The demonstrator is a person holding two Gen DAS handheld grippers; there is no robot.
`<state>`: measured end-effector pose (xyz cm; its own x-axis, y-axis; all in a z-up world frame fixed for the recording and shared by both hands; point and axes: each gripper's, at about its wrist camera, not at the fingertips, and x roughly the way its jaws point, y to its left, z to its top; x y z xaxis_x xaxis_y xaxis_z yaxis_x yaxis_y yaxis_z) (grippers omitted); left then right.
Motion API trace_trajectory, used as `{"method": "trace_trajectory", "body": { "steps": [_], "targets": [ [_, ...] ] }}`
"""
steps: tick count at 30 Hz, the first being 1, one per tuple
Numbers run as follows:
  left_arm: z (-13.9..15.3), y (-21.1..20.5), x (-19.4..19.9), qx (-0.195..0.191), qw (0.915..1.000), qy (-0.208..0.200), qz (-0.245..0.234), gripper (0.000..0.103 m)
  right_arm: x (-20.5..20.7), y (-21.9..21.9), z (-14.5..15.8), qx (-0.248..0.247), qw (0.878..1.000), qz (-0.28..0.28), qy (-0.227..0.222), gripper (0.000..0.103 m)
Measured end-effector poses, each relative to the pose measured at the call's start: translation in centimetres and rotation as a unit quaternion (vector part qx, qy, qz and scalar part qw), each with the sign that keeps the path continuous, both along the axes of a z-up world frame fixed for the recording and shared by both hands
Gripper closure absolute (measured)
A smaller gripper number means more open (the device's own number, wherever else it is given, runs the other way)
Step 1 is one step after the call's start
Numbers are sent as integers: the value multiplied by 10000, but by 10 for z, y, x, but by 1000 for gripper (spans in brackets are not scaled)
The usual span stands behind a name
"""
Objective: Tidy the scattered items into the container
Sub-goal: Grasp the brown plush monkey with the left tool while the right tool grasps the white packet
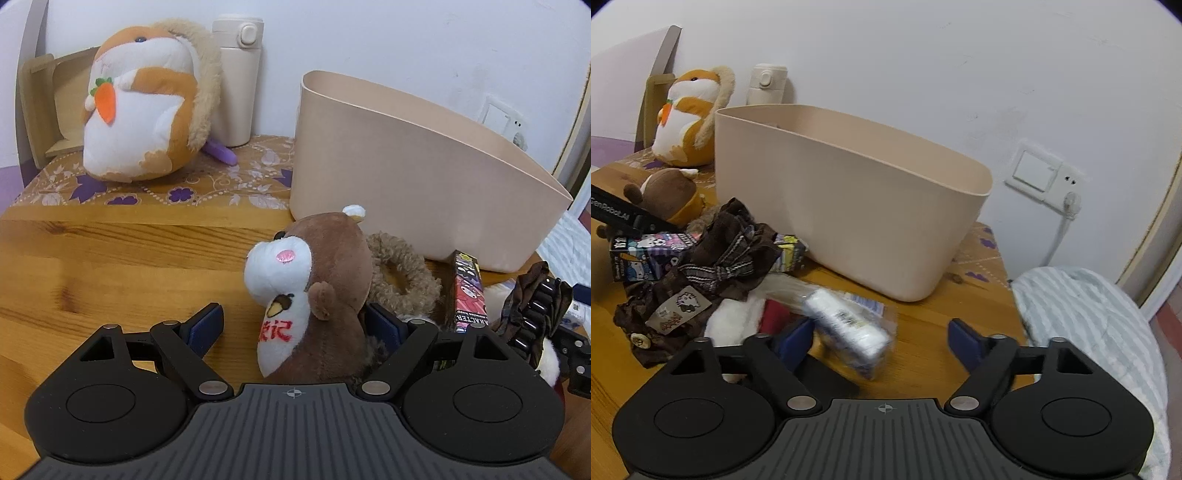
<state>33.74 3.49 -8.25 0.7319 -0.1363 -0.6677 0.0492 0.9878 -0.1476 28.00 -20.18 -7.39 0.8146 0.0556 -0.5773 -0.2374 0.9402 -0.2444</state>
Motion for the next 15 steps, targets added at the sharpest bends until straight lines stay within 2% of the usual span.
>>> {"method": "trace_trajectory", "body": {
  "steps": [1, 3, 5, 7, 8, 9, 13, 15],
  "targets": [
    [0, 0, 0, -10, 10000, 10, 5, 18, 1, 1, 0, 26, 10000, 29, 35, 33],
    [-1, 0, -1, -42, 10000, 27, 22, 23, 2, 2, -2, 47, 9999, 79, 122, 45],
    [0, -1, -2, -12, 10000, 19, 8, 41, 2, 4, -4, 79, 9997, 123, 209, 55],
    [2, -4, -4, 80, 9999, 11, -71, 51, 1, 4, -5, 120, 9995, 145, 271, 63],
    [3, -5, -5, 136, 9999, 8, -77, 51, 1, 4, -5, 142, 9994, 147, 283, 65],
    [3, -7, -6, 187, 9998, -2, -68, 52, 0, 4, -5, 164, 9993, 145, 287, 72],
    [6, -5, -10, 186, 9998, -24, 42, 53, -3, 0, -4, 328, 9989, 91, 336, 90],
    [7, -2, -14, 123, 9999, -35, 108, 53, -4, -3, -3, 414, 9985, 44, 356, 90]
  ]
}}
